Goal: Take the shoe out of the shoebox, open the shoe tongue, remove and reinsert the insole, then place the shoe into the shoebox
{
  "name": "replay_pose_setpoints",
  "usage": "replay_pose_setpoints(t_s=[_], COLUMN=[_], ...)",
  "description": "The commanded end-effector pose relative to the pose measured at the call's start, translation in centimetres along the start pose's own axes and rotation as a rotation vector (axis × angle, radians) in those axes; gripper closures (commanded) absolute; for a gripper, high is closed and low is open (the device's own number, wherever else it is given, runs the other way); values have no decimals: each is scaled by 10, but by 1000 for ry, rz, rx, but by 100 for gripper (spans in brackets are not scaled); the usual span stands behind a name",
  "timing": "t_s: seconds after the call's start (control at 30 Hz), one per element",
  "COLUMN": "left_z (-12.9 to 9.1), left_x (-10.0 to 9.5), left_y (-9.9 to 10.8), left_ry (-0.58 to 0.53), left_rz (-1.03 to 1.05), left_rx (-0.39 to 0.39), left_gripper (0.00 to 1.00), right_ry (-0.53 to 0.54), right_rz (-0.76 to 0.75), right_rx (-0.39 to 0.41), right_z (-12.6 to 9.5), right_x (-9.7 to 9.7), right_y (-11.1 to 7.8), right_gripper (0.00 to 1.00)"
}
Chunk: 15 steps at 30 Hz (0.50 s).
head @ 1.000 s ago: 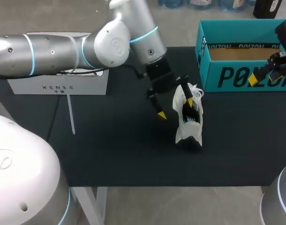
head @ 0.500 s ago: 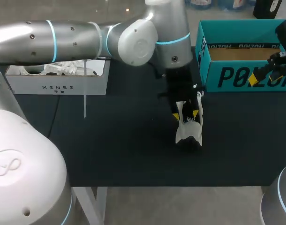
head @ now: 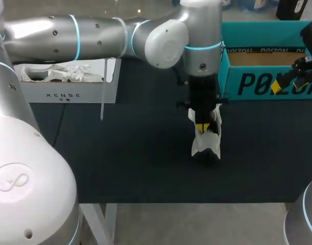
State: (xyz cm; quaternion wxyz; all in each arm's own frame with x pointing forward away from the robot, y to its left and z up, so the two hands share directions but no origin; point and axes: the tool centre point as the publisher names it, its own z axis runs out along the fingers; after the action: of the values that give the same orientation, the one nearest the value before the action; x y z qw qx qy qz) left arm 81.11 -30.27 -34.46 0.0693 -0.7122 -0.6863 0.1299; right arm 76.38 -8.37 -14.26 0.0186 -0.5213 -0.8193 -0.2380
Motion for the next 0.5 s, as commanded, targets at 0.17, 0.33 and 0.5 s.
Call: replay_pose_setpoints(t_s=[0.17, 0.33, 0.5], left_z=[34, 54, 76], left_x=[-11, -13, -10], left_y=[7, 10, 14], left_ry=[32, 36, 42], left_rz=[-12, -14, -28], left_rx=[39, 48, 33], left_gripper=[100, 100, 100], right_ry=[-1, -1, -1], right_rz=[1, 1, 1], right_rx=[3, 3, 3], right_z=[1, 1, 1], right_x=[0, 0, 0], right_y=[1, 1, 1], right_gripper=[0, 0, 0])
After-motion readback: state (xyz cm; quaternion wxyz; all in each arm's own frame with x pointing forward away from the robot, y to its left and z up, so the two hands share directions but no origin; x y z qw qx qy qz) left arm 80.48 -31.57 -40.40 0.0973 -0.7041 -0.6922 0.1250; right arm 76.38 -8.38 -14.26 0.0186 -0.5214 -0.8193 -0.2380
